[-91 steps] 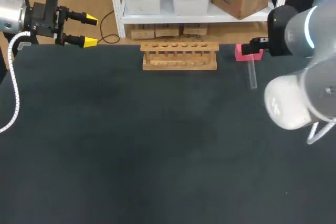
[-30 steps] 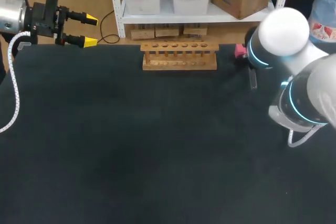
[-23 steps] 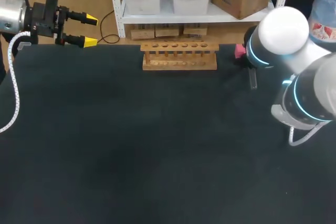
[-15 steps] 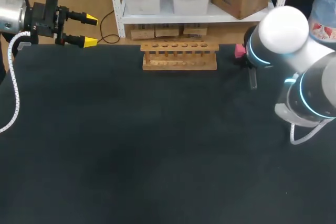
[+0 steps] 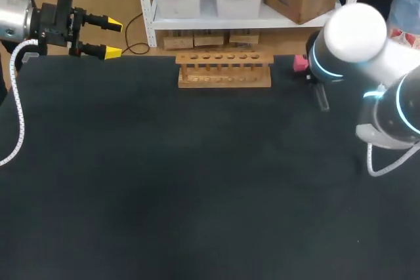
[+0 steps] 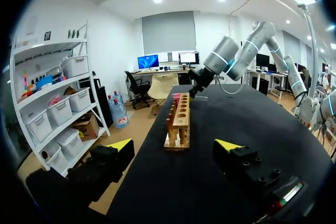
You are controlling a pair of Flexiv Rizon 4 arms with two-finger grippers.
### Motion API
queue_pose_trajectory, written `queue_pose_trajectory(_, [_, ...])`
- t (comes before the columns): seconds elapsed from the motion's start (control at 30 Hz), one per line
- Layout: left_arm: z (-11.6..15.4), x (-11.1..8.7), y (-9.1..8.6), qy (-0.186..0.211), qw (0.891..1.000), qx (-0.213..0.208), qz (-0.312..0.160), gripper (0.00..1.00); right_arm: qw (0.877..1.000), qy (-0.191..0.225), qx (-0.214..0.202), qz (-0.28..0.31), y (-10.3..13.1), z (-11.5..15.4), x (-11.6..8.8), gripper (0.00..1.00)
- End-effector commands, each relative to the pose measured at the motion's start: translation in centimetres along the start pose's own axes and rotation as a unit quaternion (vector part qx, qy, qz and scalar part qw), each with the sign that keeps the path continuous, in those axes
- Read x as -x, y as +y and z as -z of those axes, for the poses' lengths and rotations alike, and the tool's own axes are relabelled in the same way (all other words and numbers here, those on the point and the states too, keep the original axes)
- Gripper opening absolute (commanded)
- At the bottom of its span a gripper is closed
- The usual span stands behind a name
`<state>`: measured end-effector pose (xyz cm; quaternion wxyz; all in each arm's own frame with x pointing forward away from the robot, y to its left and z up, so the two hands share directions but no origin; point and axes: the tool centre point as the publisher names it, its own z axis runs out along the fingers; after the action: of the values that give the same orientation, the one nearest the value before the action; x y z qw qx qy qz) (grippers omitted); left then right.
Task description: Grasp the test tube, adjust it, and insert it.
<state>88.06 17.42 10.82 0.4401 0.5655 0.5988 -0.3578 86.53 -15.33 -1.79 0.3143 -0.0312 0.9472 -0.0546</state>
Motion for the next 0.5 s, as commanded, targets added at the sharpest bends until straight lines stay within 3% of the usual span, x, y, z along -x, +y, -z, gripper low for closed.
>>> queue_pose_trajectory(0.03, [0.0, 0.0, 0.1, 0.0, 1.0, 0.0, 0.0, 1.0, 1.0, 0.0, -0.003, -0.002, 0.0, 0.6, 0.0, 0.0])
queue_pose_trajectory(0.27, [0.0, 0.0, 0.1, 0.0, 1.0, 0.0, 0.0, 1.0, 1.0, 0.001, -0.004, -0.012, -0.2, 1.8, -0.3, 0.0])
queue_pose_trajectory(0.5, [0.0, 0.0, 0.1, 0.0, 1.0, 0.0, 0.0, 1.0, 1.0, -0.003, -0.004, -0.023, -0.4, 5.6, -0.5, 0.0])
